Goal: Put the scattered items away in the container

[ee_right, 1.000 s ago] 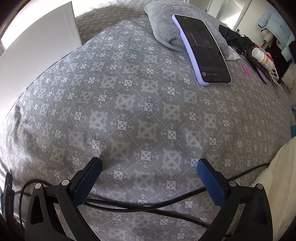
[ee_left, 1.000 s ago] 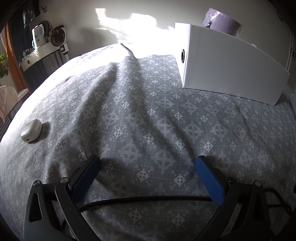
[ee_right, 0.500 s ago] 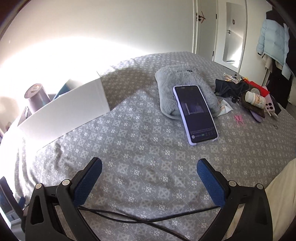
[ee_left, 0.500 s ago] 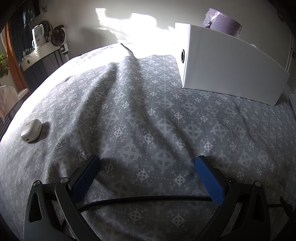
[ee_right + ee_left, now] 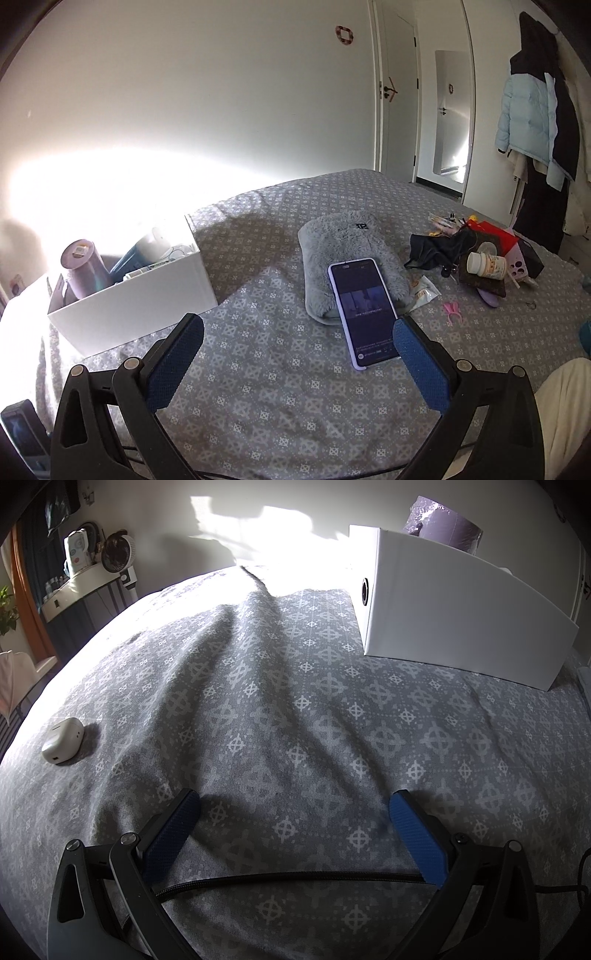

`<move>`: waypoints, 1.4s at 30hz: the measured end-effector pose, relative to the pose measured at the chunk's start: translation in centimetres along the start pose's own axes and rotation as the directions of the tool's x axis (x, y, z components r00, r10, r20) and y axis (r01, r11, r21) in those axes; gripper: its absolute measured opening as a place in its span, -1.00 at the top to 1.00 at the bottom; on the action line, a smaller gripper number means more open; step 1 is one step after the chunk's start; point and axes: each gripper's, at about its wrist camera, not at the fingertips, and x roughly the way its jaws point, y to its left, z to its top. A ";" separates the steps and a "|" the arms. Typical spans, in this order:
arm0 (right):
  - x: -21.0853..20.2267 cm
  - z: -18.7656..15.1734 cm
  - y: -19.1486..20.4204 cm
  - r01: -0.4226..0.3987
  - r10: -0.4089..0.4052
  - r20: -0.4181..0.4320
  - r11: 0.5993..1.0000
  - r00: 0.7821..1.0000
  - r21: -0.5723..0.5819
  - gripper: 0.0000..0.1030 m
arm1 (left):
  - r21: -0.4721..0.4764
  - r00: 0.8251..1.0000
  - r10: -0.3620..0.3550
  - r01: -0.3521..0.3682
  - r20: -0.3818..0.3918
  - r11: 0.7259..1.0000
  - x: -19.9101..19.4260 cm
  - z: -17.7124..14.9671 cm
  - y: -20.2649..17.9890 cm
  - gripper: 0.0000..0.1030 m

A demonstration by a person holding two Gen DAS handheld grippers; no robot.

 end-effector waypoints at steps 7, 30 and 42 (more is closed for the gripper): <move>0.5 -0.4 0.2 -0.002 0.002 -0.015 1.000 1.000 -0.020 -1.00 | 0.001 1.000 -0.001 0.001 0.000 1.000 0.0 0.0 0.0 -0.99; 5.6 -5.7 7.5 -0.205 0.162 -0.160 0.931 0.974 -0.303 -1.00 | 0.003 1.000 -0.005 0.005 0.001 1.000 0.0 0.0 0.0 -0.99; 9.3 -8.1 8.2 -0.261 0.191 -0.245 0.918 0.951 -0.297 -1.00 | 0.005 1.000 -0.006 0.006 0.001 1.000 0.0 0.0 0.1 -0.99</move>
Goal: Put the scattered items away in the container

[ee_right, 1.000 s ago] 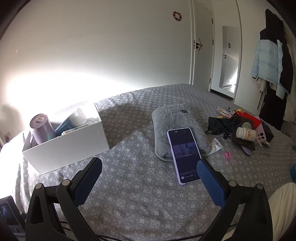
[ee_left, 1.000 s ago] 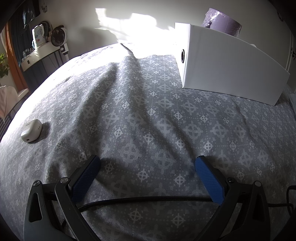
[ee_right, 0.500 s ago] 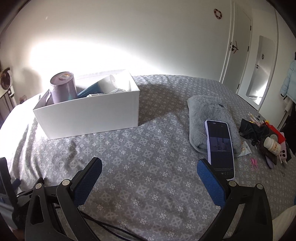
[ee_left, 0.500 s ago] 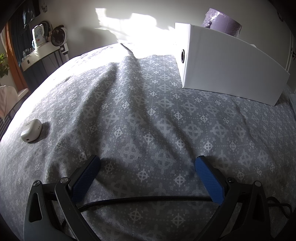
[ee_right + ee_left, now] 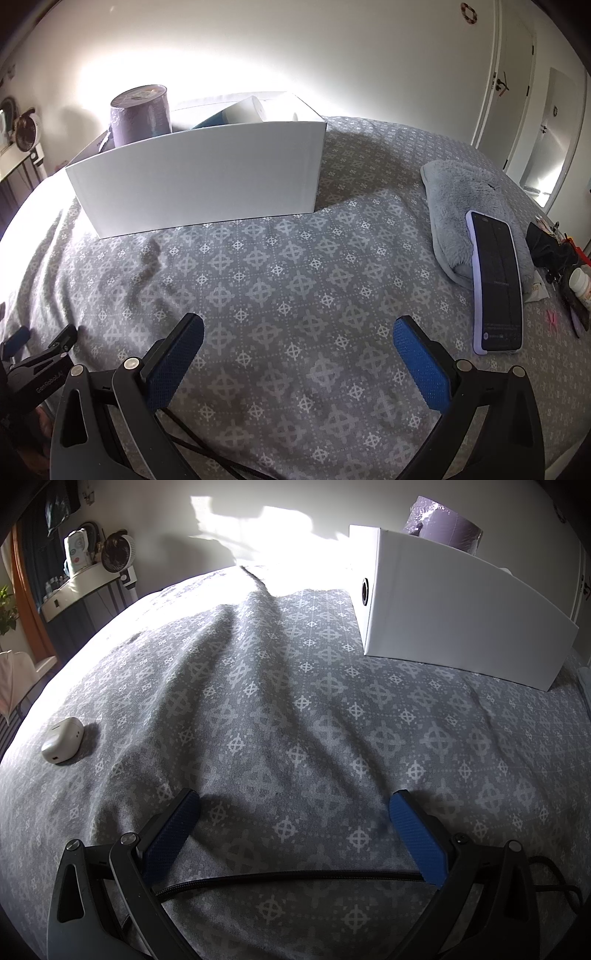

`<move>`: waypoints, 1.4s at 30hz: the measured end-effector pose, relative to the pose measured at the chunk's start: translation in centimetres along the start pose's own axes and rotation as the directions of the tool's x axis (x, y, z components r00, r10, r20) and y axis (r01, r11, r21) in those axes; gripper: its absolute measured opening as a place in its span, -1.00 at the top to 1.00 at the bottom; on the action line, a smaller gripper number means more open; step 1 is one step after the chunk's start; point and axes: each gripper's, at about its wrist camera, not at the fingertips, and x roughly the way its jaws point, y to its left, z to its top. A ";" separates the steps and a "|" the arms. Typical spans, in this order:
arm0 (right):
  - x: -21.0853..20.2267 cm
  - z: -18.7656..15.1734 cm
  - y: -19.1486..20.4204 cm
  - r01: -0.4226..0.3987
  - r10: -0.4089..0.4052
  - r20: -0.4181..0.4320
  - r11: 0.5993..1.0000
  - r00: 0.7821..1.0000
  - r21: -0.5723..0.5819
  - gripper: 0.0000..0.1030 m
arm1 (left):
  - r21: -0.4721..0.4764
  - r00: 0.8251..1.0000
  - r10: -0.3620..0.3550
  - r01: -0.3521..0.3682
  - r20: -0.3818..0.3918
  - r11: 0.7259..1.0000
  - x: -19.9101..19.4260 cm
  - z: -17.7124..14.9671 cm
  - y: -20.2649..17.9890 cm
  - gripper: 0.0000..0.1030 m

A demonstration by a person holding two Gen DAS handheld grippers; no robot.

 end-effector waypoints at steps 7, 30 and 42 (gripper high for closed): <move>1.1 -1.0 0.3 -0.042 0.043 0.027 0.999 0.999 -0.004 -1.00 | 0.001 1.000 0.000 0.000 0.000 1.000 0.0 0.0 0.0 -0.99; 4.2 -3.3 0.9 -0.041 0.039 -0.069 0.999 0.997 -0.024 -1.00 | 0.004 1.000 -0.004 0.004 0.000 1.000 0.0 0.0 0.0 -0.99; 4.2 -3.3 0.9 -0.041 0.039 -0.069 0.999 0.997 -0.024 -1.00 | 0.014 1.000 -0.011 0.011 0.001 1.000 0.0 0.0 0.1 -0.99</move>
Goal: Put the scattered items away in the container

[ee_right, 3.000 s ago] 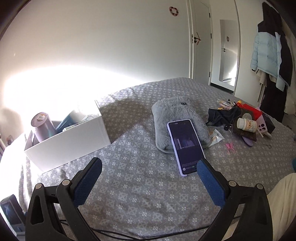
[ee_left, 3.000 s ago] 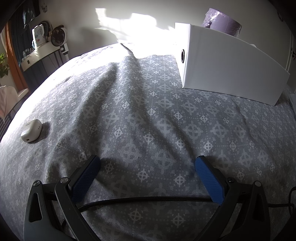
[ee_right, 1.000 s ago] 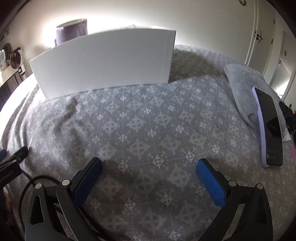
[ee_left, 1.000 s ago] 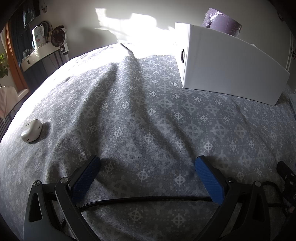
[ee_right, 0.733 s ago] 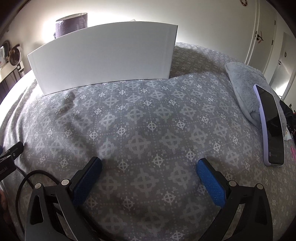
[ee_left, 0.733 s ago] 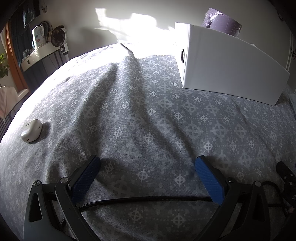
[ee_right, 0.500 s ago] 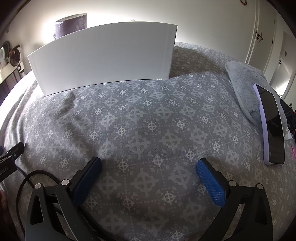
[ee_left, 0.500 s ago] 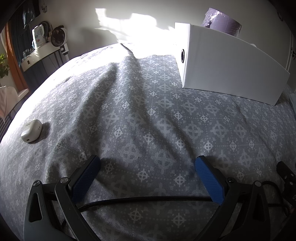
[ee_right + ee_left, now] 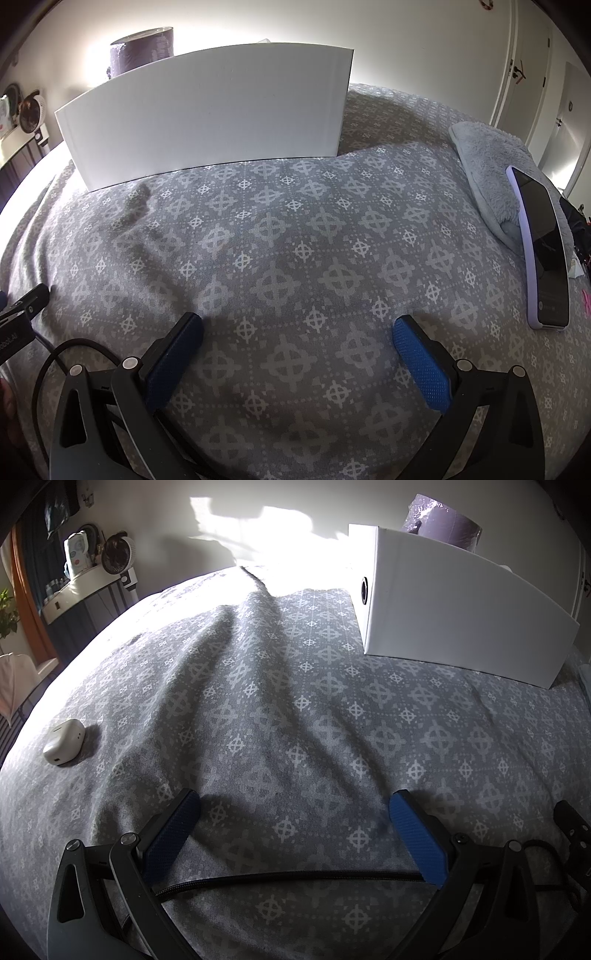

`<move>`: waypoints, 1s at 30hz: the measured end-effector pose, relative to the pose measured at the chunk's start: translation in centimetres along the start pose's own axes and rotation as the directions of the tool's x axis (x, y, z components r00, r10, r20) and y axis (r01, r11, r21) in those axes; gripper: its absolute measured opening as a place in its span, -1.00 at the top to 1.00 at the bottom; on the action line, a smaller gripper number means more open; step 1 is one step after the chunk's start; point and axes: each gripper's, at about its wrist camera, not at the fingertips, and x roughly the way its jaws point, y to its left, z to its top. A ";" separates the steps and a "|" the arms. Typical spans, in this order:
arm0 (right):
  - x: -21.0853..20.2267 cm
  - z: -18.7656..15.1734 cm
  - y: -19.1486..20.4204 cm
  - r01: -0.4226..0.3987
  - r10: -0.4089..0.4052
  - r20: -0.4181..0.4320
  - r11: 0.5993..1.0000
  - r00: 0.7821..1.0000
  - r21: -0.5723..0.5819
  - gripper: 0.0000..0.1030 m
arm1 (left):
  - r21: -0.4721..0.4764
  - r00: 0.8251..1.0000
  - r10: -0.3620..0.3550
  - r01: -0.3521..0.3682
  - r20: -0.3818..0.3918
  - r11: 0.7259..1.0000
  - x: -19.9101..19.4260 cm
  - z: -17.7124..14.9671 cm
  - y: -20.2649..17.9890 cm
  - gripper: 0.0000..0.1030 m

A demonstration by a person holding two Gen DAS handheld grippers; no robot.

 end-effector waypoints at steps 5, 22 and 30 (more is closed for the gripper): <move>0.0 0.0 0.0 0.000 0.000 0.000 1.000 1.000 0.000 -1.00 | 0.002 1.000 -0.002 0.002 0.000 1.000 0.0 0.0 0.0 -0.99; -0.1 0.1 0.1 0.000 0.000 0.000 1.000 1.000 0.001 -1.00 | 0.029 1.000 -0.024 0.024 0.002 0.999 -0.1 0.0 0.0 -0.99; -0.1 0.1 0.2 0.000 0.000 0.000 1.000 1.000 0.001 -1.00 | 0.031 1.000 -0.026 0.026 0.002 0.999 -0.1 0.0 0.0 -0.99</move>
